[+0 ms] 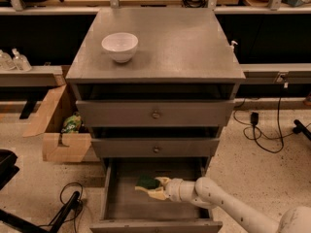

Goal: Place sponge into bottom drawer

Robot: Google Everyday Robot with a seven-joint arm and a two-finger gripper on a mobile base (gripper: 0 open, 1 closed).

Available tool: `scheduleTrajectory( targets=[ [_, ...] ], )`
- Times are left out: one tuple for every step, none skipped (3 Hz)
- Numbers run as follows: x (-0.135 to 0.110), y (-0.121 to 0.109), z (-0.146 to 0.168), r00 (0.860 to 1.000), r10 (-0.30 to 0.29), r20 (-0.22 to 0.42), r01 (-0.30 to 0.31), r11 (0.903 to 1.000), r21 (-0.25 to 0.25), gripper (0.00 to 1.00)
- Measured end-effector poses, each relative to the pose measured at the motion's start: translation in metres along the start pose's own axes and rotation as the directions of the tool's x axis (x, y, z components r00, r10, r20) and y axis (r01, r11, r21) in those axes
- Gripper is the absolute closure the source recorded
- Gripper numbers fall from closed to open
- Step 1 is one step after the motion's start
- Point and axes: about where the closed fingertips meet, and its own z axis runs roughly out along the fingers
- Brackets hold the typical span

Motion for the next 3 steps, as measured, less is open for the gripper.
scheduleTrajectory(
  targets=[
    [-0.0001, 0.0017, 0.0018, 1.000, 0.000, 0.000, 0.000, 1.0000, -0.004, 0.13],
    [-0.0001, 0.0031, 0.0034, 1.000, 0.000, 0.000, 0.000, 1.0000, -0.007, 0.00],
    [-0.0001, 0.0031, 0.0034, 1.000, 0.000, 0.000, 0.000, 1.0000, -0.007, 0.00]
  ],
)
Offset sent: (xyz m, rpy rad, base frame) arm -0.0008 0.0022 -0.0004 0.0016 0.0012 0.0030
